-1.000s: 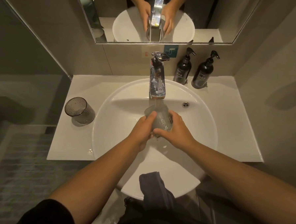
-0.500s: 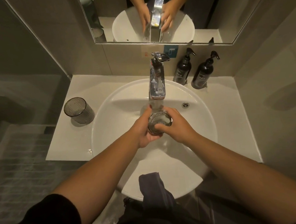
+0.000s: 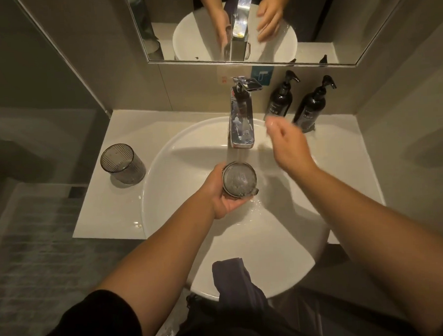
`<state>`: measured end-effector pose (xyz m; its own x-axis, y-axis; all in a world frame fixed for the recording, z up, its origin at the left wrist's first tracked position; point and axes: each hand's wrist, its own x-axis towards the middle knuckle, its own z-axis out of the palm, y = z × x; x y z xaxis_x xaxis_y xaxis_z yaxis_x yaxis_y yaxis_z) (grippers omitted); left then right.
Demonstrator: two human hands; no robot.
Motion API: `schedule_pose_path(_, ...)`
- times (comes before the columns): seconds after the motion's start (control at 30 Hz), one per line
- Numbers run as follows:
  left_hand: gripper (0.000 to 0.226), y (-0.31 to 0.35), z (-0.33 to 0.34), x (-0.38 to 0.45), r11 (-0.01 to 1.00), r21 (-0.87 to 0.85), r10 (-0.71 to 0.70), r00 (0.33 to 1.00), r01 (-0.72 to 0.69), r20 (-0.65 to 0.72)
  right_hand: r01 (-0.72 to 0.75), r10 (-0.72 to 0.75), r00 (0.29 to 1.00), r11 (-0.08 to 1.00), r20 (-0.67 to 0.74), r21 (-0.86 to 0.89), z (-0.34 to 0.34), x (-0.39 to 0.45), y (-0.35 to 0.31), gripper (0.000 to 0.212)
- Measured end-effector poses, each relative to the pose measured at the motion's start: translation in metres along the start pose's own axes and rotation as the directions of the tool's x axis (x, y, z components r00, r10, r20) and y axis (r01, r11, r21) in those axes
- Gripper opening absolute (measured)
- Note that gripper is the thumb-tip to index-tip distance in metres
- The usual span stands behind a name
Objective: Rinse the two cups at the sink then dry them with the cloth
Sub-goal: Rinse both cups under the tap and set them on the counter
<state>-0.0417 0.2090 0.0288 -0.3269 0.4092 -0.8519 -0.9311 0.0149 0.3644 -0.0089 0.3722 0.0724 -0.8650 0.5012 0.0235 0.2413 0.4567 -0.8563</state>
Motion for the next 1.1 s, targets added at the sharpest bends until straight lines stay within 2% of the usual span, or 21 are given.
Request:
schedule_pose_path(0.03,0.046,0.000,-0.001,-0.001,1.000,-0.024,-0.009,1.000,0.009,-0.009,0.104,-0.104,0.992,0.995,-0.077,-0.004,-0.008,0.010,-0.017,0.031)
schedule_pose_path(0.07,0.047,-0.001,-0.002,-0.002,0.999,-0.043,-0.017,1.000,0.016,-0.018,0.208,-0.211,0.973,0.977,-0.089,-0.035,-0.015,0.018,-0.034,0.039)
schedule_pose_path(0.1,0.048,-0.002,-0.002,-0.003,0.998,-0.057,-0.024,0.999,0.022,-0.023,0.297,-0.303,0.952,0.949,-0.039,-0.110,-0.020,0.026,-0.049,0.045)
schedule_pose_path(0.17,0.047,-0.004,-0.003,-0.003,0.997,-0.066,-0.037,0.999,0.035,-0.020,0.455,-0.419,0.890,0.833,0.178,-0.314,-0.021,0.036,-0.066,0.049)
schedule_pose_path(0.23,0.043,-0.004,-0.003,-0.004,0.997,-0.066,-0.035,0.999,0.034,-0.013,0.538,-0.443,0.841,0.737,0.309,-0.409,-0.017,0.036,-0.066,0.048)
schedule_pose_path(0.37,0.043,-0.002,-0.004,-0.008,0.998,-0.053,-0.036,0.999,0.035,-0.021,0.597,-0.494,0.802,0.651,0.335,-0.469,-0.011,0.013,-0.040,0.052)
schedule_pose_path(0.47,0.050,-0.006,-0.005,-0.012,0.998,-0.013,-0.057,0.997,0.057,-0.052,0.542,-0.439,0.839,0.730,0.322,-0.417,-0.007,0.003,-0.035,0.057)
schedule_pose_path(0.53,0.050,-0.011,-0.005,-0.015,0.997,0.001,-0.075,0.996,0.075,-0.054,0.477,-0.408,0.877,0.798,0.253,-0.368,-0.006,-0.003,-0.037,0.059)
schedule_pose_path(0.6,0.049,-0.015,-0.006,-0.021,0.997,0.013,-0.079,0.995,0.080,-0.057,0.338,-0.320,0.941,0.895,0.109,-0.290,-0.006,-0.016,-0.034,0.061)
schedule_pose_path(0.67,0.052,-0.017,-0.010,-0.028,0.997,0.024,-0.077,0.995,0.079,-0.066,0.124,-0.125,0.992,0.967,0.010,-0.223,-0.004,-0.036,-0.023,0.060)
schedule_pose_path(0.7,0.053,-0.019,-0.013,-0.031,0.996,0.039,-0.072,0.995,0.074,-0.064,0.020,-0.015,1.000,0.978,0.025,-0.207,-0.002,-0.045,-0.016,0.057)
schedule_pose_path(0.77,0.056,-0.023,-0.019,-0.039,0.991,0.121,-0.048,0.998,0.052,-0.035,-0.180,0.208,0.964,0.969,0.166,-0.170,0.001,-0.059,-0.005,0.049)
schedule_pose_path(0.83,0.060,-0.029,-0.024,-0.045,0.965,0.263,0.041,0.997,-0.025,-0.058,-0.331,0.346,0.869,0.938,0.354,-0.102,0.002,-0.069,-0.004,0.048)
schedule_pose_path(0.87,0.061,-0.032,-0.027,-0.047,0.935,0.342,0.130,0.988,-0.094,-0.085,-0.374,0.374,0.822,0.923,0.429,-0.086,0.002,-0.073,-0.008,0.048)
schedule_pose_path(0.97,0.058,-0.045,-0.030,-0.058,0.782,0.523,0.434,0.898,-0.339,-0.067,-0.357,0.338,0.760,0.931,0.555,-0.076,0.006,-0.081,-0.018,0.040)
schedule_pose_path(1.1,0.073,-0.057,-0.038,-0.086,0.603,0.618,0.606,0.794,-0.505,0.058,-0.296,0.177,0.750,0.951,0.638,0.084,0.010,-0.089,-0.023,0.022)
